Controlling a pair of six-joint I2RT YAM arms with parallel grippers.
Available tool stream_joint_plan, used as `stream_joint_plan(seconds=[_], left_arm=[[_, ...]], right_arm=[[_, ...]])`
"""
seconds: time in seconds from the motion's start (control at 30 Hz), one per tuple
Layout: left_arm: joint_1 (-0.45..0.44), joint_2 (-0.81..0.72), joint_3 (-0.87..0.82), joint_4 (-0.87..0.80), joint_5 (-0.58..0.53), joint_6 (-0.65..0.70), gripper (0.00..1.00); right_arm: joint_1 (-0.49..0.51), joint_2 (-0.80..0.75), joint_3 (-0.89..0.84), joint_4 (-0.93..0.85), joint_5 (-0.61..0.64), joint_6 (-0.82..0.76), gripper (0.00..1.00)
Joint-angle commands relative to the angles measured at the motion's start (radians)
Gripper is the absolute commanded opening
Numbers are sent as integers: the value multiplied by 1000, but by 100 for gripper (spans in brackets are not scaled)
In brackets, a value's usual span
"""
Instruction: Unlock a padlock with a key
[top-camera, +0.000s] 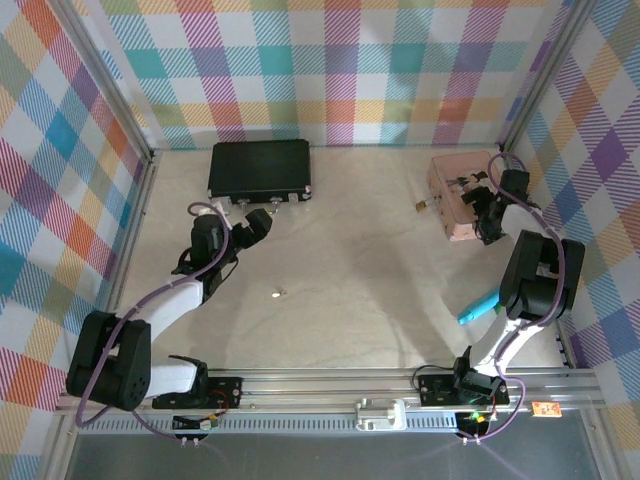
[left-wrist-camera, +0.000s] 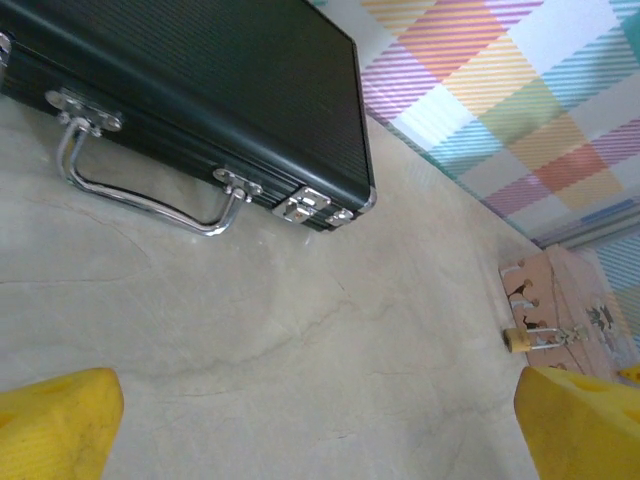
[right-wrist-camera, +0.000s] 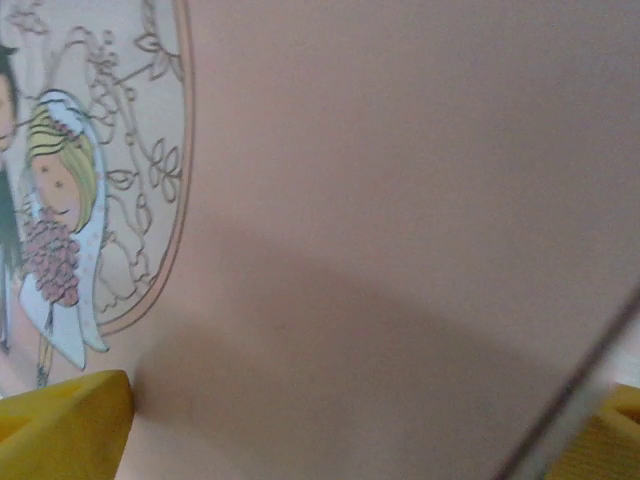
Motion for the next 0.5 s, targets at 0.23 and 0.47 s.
stream_joint_plan(seconds=[0.23,0.47], left_arm=[[-9,-125,-30,-105,-81,30,100],[-9,-73,7,-34,1,-2,100]], right_arm=[[6,62,-12,22,-230,-181,66],[88,37,-46,-125,-251,-382,52]])
